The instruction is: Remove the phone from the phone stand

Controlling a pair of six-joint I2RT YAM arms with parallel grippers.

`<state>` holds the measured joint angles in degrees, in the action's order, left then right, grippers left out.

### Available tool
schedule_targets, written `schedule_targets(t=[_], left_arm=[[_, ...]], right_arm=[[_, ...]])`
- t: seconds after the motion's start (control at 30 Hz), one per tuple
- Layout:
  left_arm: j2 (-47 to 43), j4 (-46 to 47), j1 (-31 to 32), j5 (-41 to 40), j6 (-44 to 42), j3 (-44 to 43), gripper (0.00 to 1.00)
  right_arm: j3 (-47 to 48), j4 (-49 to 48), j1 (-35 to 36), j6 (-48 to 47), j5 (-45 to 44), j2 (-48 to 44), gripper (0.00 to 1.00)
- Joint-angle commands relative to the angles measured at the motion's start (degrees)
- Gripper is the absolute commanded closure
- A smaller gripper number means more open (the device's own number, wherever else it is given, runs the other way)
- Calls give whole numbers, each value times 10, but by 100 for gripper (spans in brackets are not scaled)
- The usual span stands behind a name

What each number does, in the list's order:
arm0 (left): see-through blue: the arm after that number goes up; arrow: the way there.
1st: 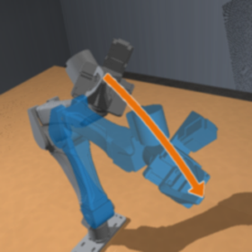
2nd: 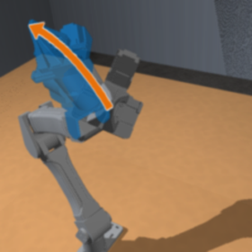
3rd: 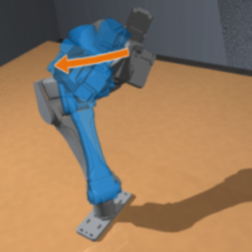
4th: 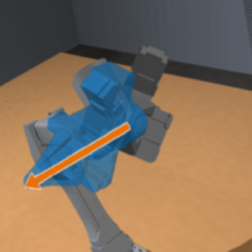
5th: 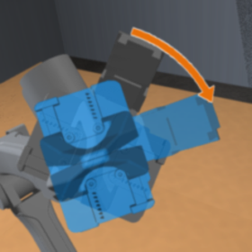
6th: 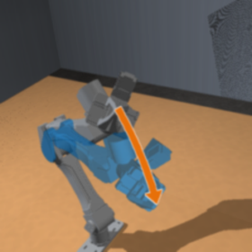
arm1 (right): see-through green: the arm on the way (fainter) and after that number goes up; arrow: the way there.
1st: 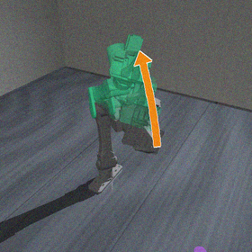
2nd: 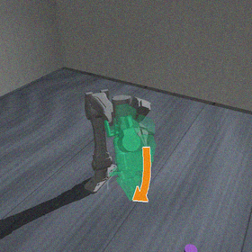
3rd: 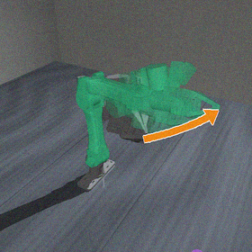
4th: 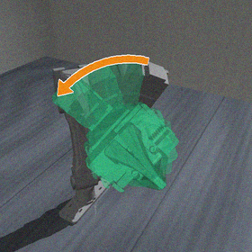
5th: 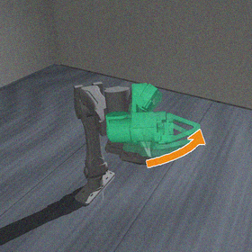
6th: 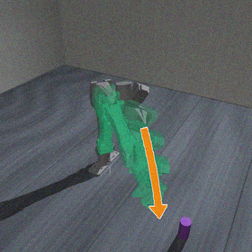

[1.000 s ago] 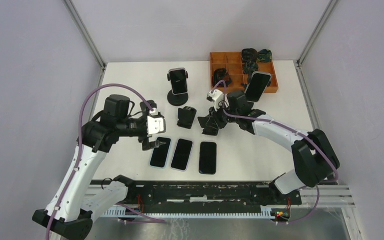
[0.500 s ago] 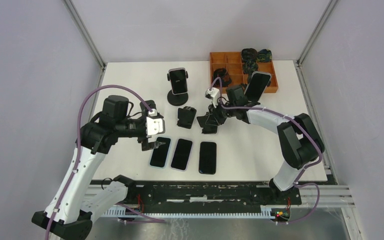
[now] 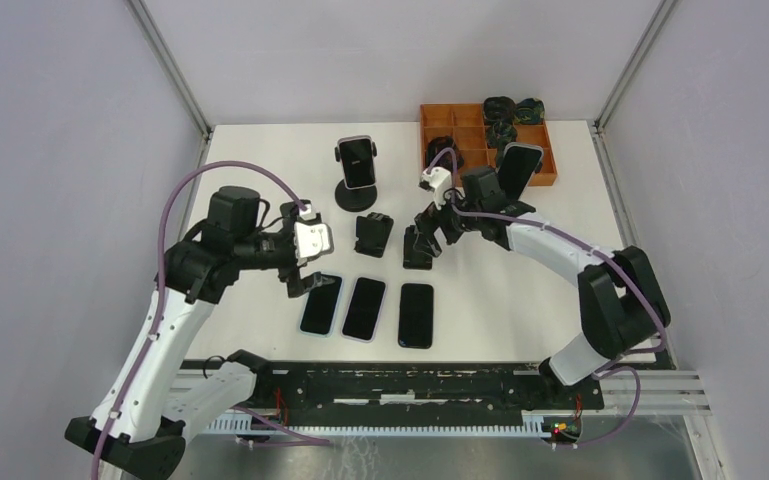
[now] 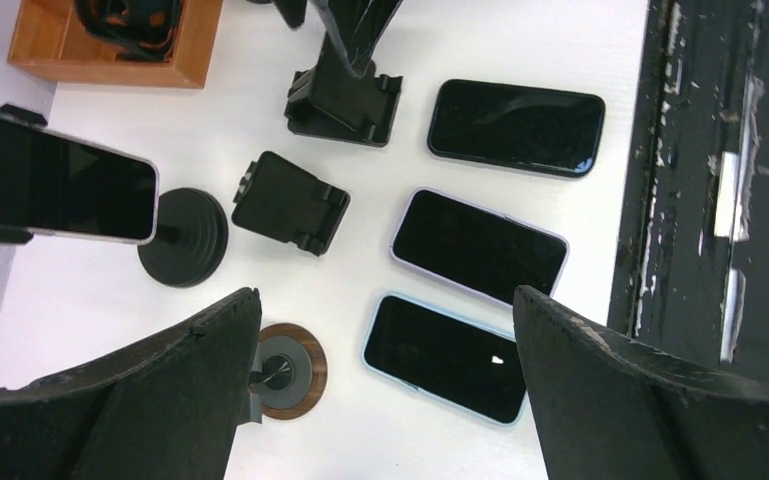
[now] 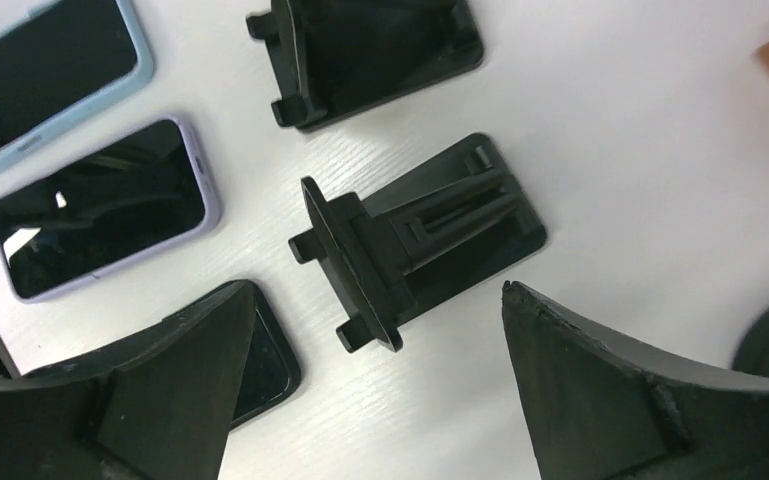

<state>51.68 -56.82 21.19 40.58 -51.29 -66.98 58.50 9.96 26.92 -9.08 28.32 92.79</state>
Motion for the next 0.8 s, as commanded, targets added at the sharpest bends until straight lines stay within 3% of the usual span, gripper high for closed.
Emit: schedule_targets(t=[0.0,0.17,0.3,0.57,0.77], left_arm=[[25,62,-1,-50,103,-29,0],[89,90,-5,-107,179,-72,0],[118,92,-15,-104,210,-94,0],[83,65,-15,-119,200,-60,0],[47,21,-15,-105,166,-25,0]], right_arm=[[37,0,-2,14,-46,-66,2],[54,-26,-1,67,-40,-109,2],[86,-80,-1,97,15,-97,2],[316,-66,-1,126,77,91,2],[445,-122,-1,139,104,213,2]])
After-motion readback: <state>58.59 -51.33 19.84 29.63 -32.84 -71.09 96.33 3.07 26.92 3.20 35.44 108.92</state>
